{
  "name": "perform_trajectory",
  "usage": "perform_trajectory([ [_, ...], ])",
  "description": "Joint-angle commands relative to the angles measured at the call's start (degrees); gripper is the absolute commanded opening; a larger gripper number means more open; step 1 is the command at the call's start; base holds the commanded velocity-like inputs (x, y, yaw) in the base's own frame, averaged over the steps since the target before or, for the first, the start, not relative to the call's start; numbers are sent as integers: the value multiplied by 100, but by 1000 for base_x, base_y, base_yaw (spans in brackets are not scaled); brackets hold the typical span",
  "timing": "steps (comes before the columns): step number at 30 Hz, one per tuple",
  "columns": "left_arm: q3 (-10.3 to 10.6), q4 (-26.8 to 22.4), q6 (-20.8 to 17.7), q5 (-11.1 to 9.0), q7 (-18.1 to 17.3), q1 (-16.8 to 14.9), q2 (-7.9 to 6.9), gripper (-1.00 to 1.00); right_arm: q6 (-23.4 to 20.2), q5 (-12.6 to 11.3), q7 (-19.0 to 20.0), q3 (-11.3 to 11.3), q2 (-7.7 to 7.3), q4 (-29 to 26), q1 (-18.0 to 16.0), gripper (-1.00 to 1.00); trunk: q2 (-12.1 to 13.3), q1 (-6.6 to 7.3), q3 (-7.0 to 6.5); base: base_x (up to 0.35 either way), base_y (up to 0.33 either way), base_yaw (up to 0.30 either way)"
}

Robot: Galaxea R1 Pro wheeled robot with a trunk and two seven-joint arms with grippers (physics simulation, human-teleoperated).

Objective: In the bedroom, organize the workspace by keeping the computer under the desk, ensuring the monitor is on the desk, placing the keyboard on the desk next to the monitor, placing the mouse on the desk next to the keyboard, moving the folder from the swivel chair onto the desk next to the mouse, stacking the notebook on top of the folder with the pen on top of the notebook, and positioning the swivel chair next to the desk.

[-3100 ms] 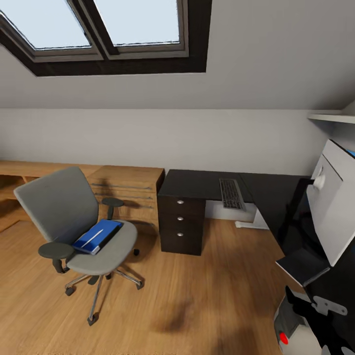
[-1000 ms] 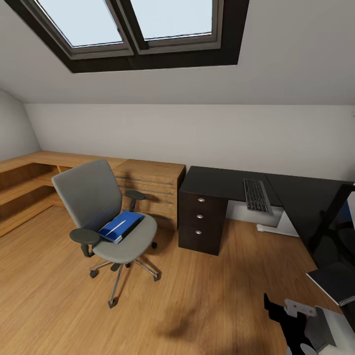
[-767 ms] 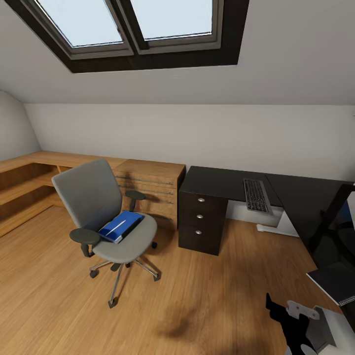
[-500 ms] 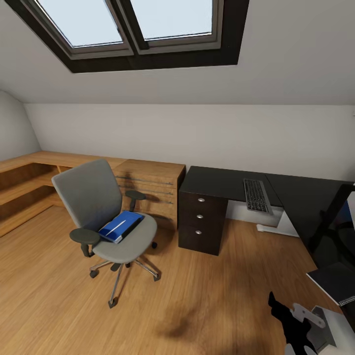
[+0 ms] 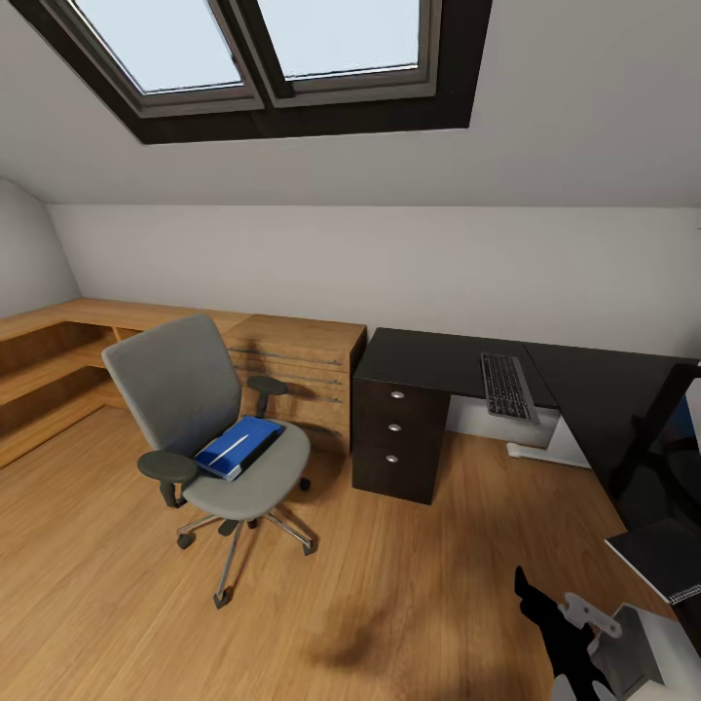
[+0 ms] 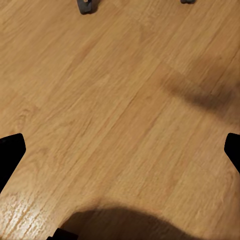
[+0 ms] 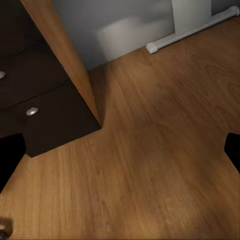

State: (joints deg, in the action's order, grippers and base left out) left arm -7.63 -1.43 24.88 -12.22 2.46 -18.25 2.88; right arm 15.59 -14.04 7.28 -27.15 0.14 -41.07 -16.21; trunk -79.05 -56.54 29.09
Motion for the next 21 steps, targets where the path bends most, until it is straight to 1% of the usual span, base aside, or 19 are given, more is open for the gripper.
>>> perform_trajectory([
  [1, -43, 3, 17, 27, 9, -3, 2, 100, 14, -64, 69, -14, 2, 9, -5, 100, -3, 0, 5, 0, 0, 0],
  [9, -44, 3, 17, 25, 2, -3, -17, 100, 14, -83, 132, -17, 5, 70, -5, 100, -3, 0, 5, 0, 0, 0],
  [10, -45, 3, 17, 26, -4, -3, -23, 100, 15, -89, 133, -10, 7, 279, -5, 100, -3, 0, 5, 0, 0, -173],
  [21, -45, 3, 17, 27, -8, -3, -24, 100, 19, -95, 133, -1, 4, 427, -5, 100, -3, 0, 5, 0, 0, -232],
])
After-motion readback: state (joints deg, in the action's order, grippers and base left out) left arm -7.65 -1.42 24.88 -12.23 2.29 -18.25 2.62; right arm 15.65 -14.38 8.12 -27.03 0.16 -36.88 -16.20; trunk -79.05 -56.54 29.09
